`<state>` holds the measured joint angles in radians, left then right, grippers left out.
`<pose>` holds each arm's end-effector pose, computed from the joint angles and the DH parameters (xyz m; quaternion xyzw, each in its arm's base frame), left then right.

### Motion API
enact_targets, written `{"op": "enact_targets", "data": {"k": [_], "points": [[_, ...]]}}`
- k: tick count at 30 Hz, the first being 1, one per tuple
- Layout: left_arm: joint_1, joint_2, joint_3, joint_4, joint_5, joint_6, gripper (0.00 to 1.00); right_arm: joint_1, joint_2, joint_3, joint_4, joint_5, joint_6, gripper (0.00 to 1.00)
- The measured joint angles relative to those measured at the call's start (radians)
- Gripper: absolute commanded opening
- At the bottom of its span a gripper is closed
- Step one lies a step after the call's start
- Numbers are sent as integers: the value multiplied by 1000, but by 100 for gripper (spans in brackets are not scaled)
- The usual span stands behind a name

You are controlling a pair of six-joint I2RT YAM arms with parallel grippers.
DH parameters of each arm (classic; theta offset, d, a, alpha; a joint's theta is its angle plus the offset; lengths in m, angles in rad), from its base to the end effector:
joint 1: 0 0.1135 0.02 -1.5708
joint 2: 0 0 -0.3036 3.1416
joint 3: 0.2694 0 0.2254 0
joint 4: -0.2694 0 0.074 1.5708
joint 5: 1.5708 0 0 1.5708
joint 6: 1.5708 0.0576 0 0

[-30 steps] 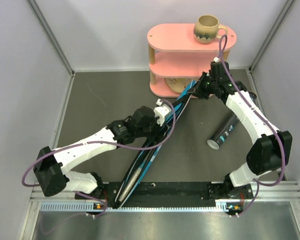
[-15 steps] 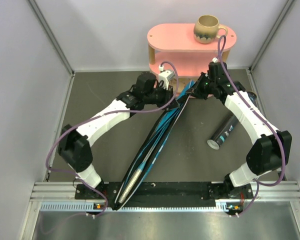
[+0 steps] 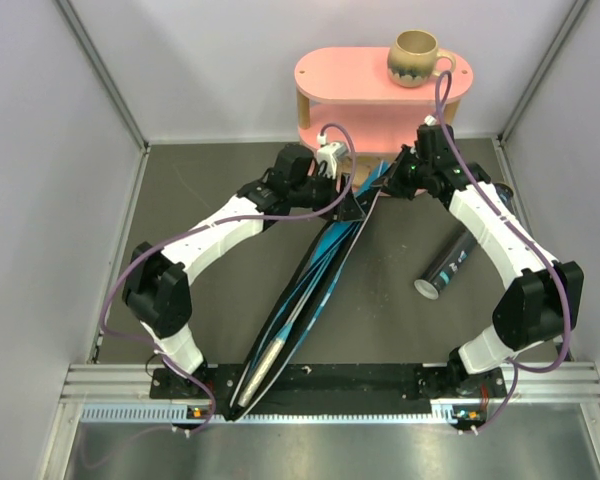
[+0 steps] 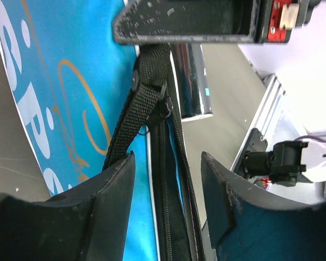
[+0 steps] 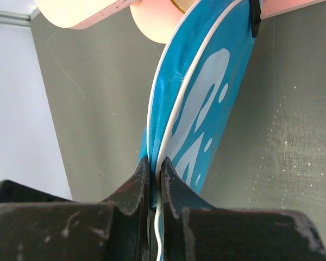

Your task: Pack up the badminton gear

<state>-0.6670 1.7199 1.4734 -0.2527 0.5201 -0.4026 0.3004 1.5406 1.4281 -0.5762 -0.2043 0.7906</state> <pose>0.2960 -0.2695 0.3595 0.2397 0.8064 -0.4417 0.3118 0.3157 0.1100 0.3693 0.1761 0.8833 0.2992 0.3152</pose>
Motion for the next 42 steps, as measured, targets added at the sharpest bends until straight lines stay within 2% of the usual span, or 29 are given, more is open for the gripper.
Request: {"op": "enact_targets", "data": {"k": [9,20,28,36,40,42], "points": [[51,38,9,83,78,-54,61,5,0,0,3,1,6,0],[47,57,23,147,111,-77,48,26,0,0,3,1,9,0],[3,62,92,70,23,60,33,34,0,0,4,-2,20,0],[-40,63,113,-12,-69,220,37,34,0,0,3,-3,23,0],[-47,63,123,-39,-92,266,36,34,0,1,3,-3,23,0],[-48,63,129,-54,-96,280,39,34,0,1,3,-3,23,0]]}}
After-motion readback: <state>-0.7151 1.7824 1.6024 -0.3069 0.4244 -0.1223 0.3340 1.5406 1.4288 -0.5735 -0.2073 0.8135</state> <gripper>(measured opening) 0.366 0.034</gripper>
